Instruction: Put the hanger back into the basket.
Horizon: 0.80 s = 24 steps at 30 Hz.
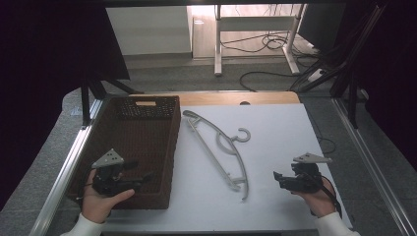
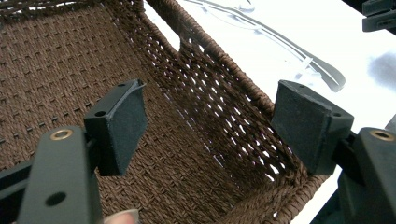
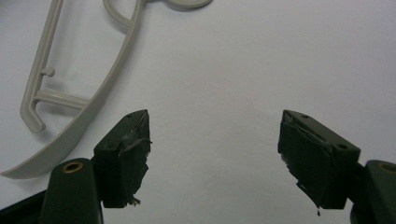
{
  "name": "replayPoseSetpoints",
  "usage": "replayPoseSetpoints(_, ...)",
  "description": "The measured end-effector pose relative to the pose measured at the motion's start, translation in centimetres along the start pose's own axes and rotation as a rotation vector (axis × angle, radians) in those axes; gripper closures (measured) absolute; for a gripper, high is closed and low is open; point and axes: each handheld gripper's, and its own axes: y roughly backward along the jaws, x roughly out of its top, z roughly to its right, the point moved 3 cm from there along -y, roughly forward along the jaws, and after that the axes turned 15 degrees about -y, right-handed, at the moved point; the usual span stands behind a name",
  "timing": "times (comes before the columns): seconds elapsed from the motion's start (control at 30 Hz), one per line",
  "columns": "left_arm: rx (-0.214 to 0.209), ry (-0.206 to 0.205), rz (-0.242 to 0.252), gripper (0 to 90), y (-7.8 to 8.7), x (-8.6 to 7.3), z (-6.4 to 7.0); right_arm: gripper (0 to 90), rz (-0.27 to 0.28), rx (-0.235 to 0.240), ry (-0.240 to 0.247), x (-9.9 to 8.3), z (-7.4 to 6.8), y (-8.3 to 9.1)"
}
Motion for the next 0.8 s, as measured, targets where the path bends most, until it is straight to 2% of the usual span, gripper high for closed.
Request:
replayPoseSetpoints(0.23,-0.003,-0.003,0.003,25.8,-0.1,0.2,-0.1,26.5,-0.015,0.0,0.01,-0.2,0.3,-0.4)
replayPoseSetpoints(0.5,-0.018,-0.031,0.009,25.7,-0.6,1.3,0.1,27.5,-0.006,0.003,-0.007,-0.9,0.9,0.5)
replayPoseSetpoints(0.8,-0.021,-0.019,-0.004,25.7,-1.3,1.2,-0.1,28.1,-0.016,0.017,0.008,-0.8,0.7,0.1)
